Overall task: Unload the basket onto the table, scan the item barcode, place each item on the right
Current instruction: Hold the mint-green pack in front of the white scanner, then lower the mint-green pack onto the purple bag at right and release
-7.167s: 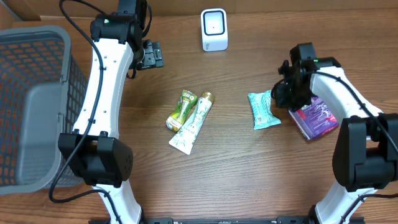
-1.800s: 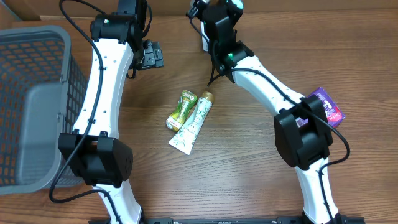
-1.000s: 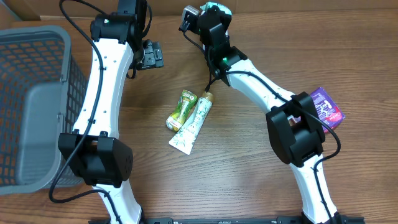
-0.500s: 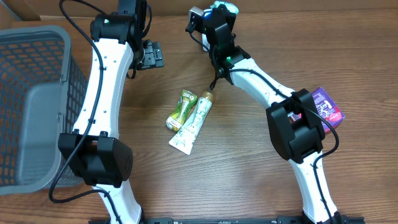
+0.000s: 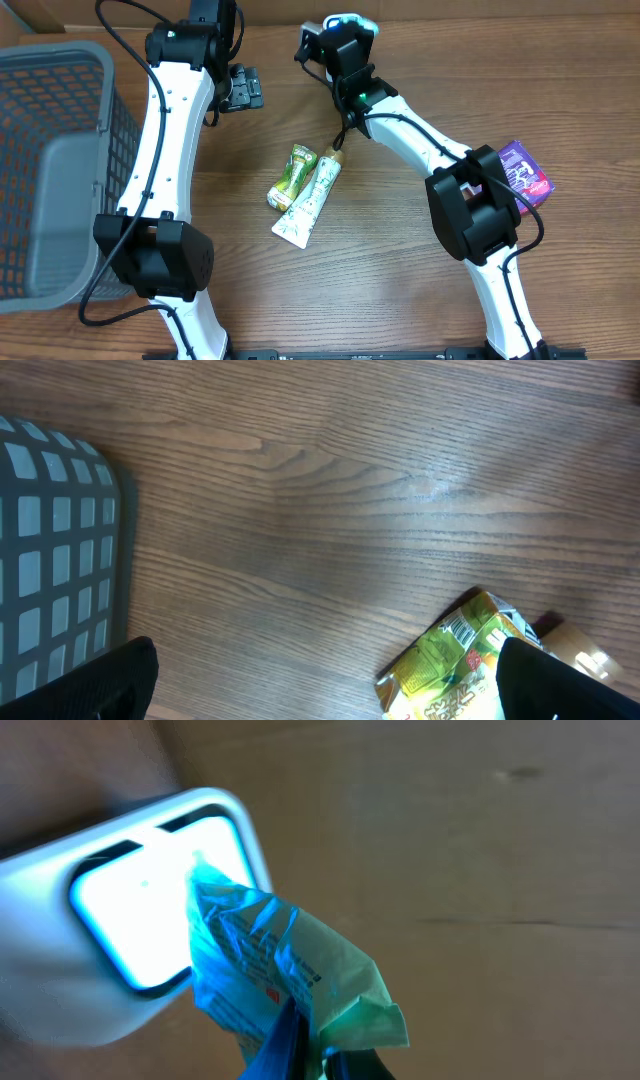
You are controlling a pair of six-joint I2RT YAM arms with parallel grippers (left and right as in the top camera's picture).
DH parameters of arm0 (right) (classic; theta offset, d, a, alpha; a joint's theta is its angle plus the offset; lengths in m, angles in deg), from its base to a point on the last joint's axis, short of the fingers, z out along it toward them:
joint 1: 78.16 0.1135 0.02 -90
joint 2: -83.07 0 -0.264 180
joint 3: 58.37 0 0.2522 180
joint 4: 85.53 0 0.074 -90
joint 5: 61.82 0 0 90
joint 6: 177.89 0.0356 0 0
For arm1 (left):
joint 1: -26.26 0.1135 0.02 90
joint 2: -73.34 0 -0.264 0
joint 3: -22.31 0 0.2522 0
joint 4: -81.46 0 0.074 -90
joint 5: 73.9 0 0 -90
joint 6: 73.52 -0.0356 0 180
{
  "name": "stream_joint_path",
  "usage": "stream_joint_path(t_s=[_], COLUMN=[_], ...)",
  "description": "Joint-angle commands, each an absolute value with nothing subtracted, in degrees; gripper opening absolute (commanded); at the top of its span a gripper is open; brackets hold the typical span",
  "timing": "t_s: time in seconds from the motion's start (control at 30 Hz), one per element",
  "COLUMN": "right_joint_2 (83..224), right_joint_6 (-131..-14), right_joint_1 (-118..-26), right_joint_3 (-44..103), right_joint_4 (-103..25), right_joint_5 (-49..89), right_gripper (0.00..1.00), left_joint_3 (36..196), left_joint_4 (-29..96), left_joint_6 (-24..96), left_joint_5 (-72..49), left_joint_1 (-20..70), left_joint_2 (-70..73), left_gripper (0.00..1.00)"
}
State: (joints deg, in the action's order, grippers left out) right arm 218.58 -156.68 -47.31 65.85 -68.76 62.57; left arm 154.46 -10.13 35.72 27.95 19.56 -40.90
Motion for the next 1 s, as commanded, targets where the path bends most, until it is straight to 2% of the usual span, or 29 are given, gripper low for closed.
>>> stream_joint_path(t_s=[0.0,0.17,0.3,0.43,0.5,0.53,0.7,0.97], right_joint_2=[208.0,195.8,186.03,178.29,175.58,174.29,174.12,175.37], right_joint_6=[-146.78,-129.18,-100.75,-84.05,-76.97,-72.18,-71.15,-71.83], right_joint_1=[-46.94,-46.63,-45.91,-47.66,-50.76,-55.46,-70.15,-91.46], right_joint_3=[66.79,66.79,66.79,66.79,66.79,66.79,65.87,54.7], right_joint_4=[-64.96,-51.95,-38.25,-18.95,-8.72,-0.92,9.86,7.13], right_joint_5=[62.06,61.91,60.69,48.97,42.31,36.06,21.63,16.03], right_gripper=[0.04,0.04,0.04,0.04,0.04,0.04,0.04,0.04], left_joint_3=[155.35,155.35,155.35,155.35,155.35,155.35,155.35,155.35], left_joint_4=[-10.04,-10.04,-10.04,-10.04,-10.04,-10.04,-10.04,-10.04], left_joint_6=[35.3,35.3,35.3,35.3,35.3,35.3,35.3,35.3], left_joint_5=[28.52,28.52,28.52,28.52,28.52,28.52,28.52,28.52], left_joint_1=[19.49,19.49,19.49,19.49,19.49,19.49,19.49,19.49], left_joint_2=[-39.8,-39.8,-39.8,-39.8,-39.8,-39.8,-39.8,-39.8], left_gripper=[1.0,1.0,1.0,1.0,1.0,1.0,0.99,0.99])
